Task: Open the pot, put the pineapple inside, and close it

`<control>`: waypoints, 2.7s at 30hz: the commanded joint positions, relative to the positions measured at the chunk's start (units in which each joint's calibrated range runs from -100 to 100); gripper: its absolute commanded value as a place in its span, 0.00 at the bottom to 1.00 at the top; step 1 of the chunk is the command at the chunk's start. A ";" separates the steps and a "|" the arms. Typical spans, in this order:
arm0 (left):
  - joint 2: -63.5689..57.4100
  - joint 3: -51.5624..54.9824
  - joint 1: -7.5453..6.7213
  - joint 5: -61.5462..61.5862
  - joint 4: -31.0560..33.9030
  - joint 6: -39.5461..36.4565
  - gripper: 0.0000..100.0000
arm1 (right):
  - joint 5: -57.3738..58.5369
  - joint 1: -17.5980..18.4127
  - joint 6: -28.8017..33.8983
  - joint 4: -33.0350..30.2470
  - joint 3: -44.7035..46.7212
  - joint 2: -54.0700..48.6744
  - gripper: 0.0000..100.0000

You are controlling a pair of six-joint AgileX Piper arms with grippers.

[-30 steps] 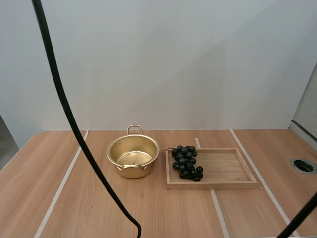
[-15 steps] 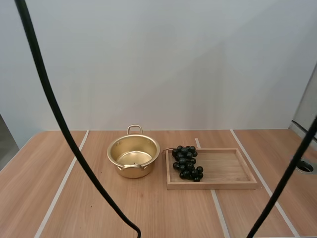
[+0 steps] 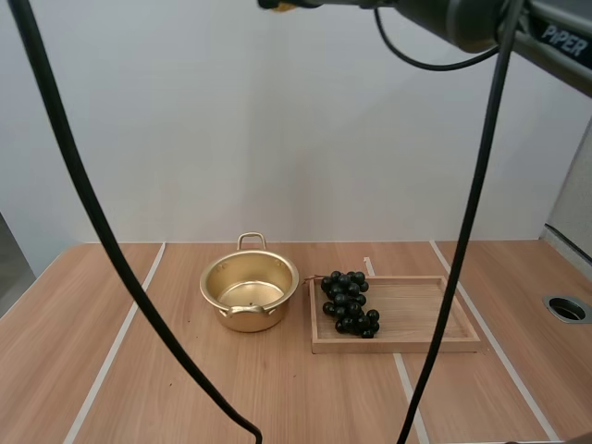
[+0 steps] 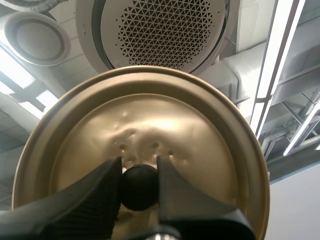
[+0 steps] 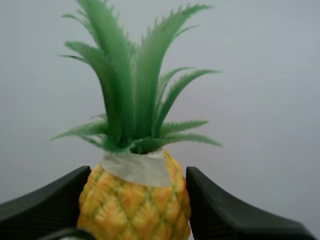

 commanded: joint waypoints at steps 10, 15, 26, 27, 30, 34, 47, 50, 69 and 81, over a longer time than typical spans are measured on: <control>-0.31 -0.31 0.07 -1.72 -0.81 -0.39 0.00 | 23.65 3.79 -5.71 0.12 -0.34 13.88 0.00; -0.31 -0.31 0.07 -1.72 -0.47 -0.30 0.00 | 26.66 3.79 -5.71 0.45 -0.34 18.92 0.00; -0.31 -0.31 0.07 -1.56 -0.46 -0.30 0.00 | 32.18 3.59 -3.62 -2.57 -0.34 20.32 0.00; -0.31 -0.31 0.07 -1.56 -0.46 -0.30 0.00 | 32.87 3.30 -1.76 -4.37 -0.34 19.75 0.00; -0.31 -0.31 0.07 -0.22 -0.46 -0.30 0.00 | 36.12 0.66 10.57 -13.99 -0.34 16.82 0.00; -0.31 -0.31 0.07 0.70 -0.46 -0.30 0.00 | 37.95 -5.88 22.23 -24.02 -0.34 12.58 0.00; -0.31 -0.31 0.07 6.31 -0.46 -0.30 0.00 | 31.44 -25.22 25.06 -17.11 5.34 -7.34 0.00; -0.31 -0.31 0.07 6.54 -0.46 -0.30 0.00 | 20.54 -25.22 24.71 -17.11 13.02 -13.89 0.00; -1.77 -0.31 0.07 6.69 -0.46 -0.30 0.00 | -12.52 -18.44 20.29 -16.21 34.55 -22.93 0.00; -3.69 -0.31 0.07 8.26 -0.15 -0.30 0.00 | 5.78 5.11 7.60 -17.00 34.55 -6.23 0.00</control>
